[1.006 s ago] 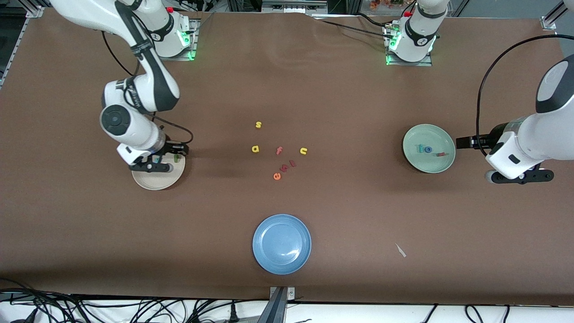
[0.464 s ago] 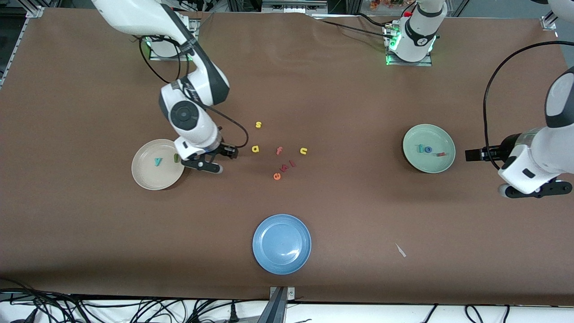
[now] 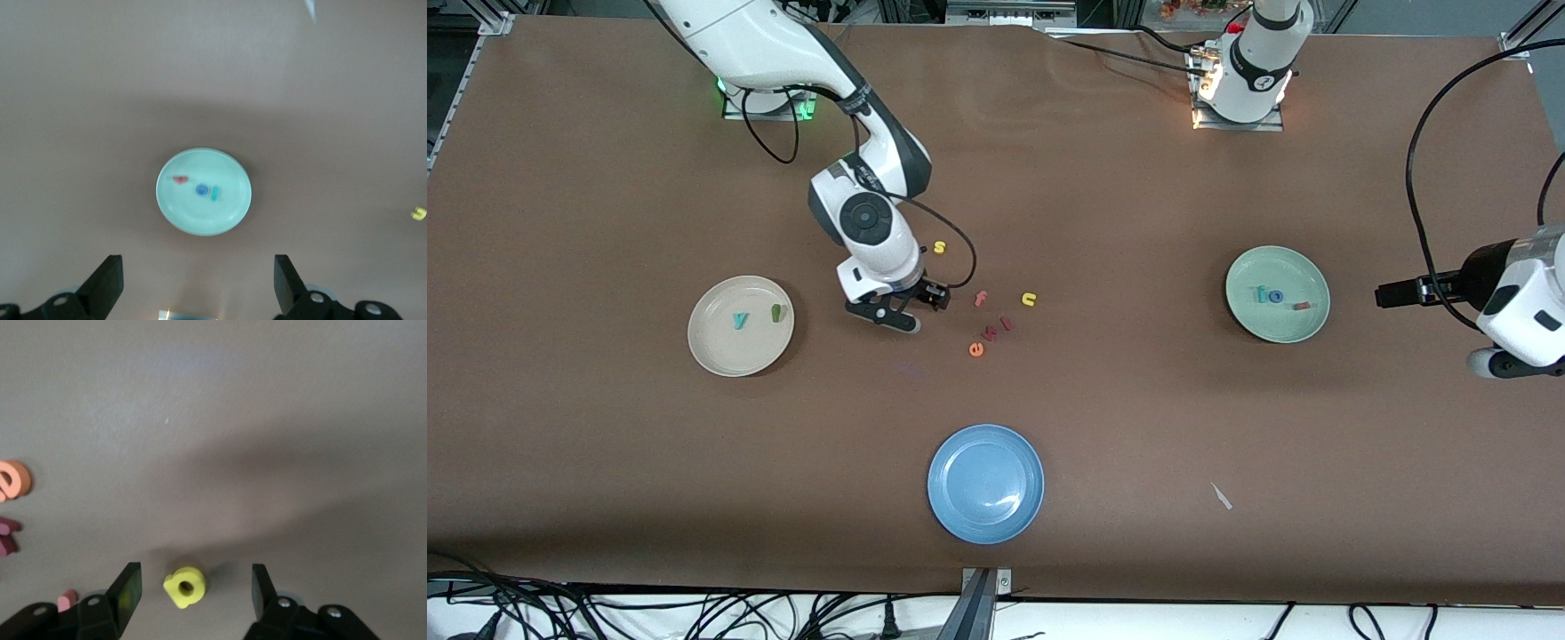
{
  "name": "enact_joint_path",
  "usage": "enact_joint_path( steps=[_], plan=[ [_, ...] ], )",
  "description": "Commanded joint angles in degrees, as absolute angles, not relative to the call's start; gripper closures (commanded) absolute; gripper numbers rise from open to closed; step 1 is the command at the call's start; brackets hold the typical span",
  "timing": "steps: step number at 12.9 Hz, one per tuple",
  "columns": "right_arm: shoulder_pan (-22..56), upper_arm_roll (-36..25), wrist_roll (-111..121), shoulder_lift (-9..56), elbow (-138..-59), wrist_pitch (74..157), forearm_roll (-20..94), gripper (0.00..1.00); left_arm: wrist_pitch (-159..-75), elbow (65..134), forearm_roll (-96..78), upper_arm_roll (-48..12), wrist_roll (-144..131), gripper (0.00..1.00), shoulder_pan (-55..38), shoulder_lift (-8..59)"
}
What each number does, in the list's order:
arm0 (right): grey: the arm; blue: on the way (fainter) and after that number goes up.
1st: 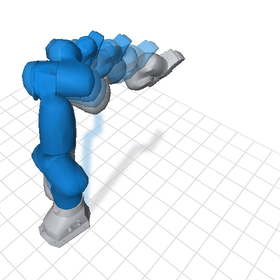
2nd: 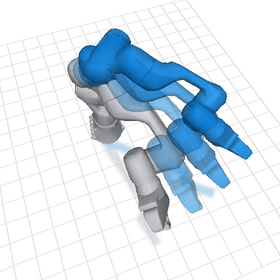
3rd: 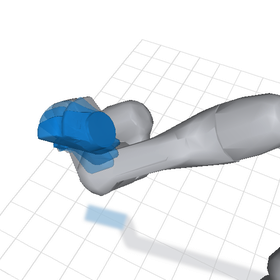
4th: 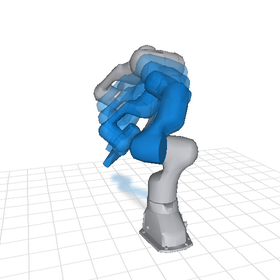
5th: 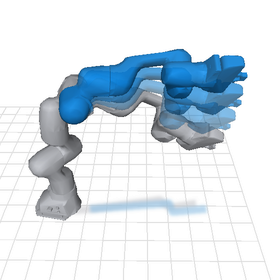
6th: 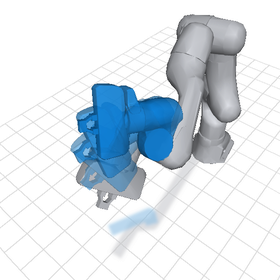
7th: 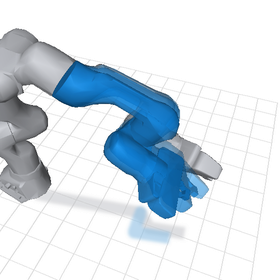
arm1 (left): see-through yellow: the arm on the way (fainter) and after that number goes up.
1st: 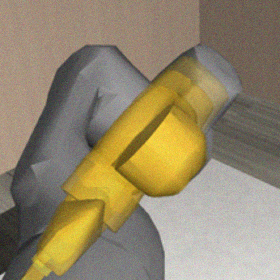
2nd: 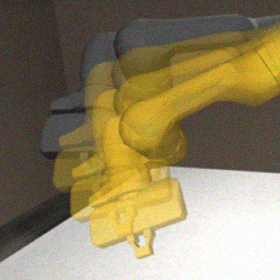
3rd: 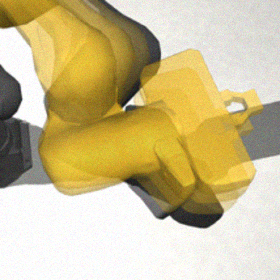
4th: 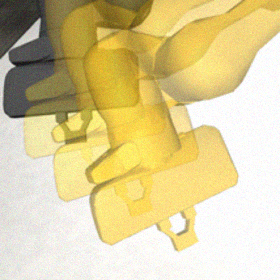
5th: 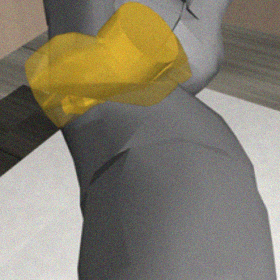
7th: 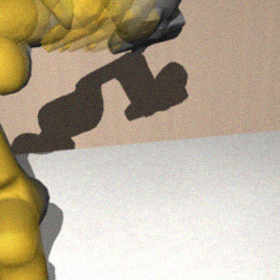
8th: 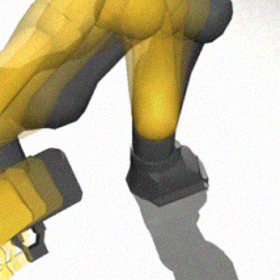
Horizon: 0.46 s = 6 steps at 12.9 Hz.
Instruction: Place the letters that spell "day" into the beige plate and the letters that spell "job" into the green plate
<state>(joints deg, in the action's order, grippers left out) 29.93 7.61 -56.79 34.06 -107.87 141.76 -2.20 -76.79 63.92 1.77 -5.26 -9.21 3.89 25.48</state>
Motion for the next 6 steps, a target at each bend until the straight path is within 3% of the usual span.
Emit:
enact_joint_path(
  steps=[1,3,6],
  plan=[
    [32.34,6.77,-60.37,35.86,-106.26,142.21,-3.34,0.26,-90.47,82.91,0.09,-3.96,-7.65,0.01,3.08,14.62],
    [32.7,6.59,-60.64,36.38,-106.35,142.47,-3.78,0.26,-95.26,87.88,0.0,-4.04,-6.51,0.01,3.25,12.75],
    [32.78,6.42,-60.73,36.65,-106.79,143.09,-4.75,0.29,-95.1,87.98,0.09,-4.13,-1.59,0.01,3.25,13.27]
  ],
)
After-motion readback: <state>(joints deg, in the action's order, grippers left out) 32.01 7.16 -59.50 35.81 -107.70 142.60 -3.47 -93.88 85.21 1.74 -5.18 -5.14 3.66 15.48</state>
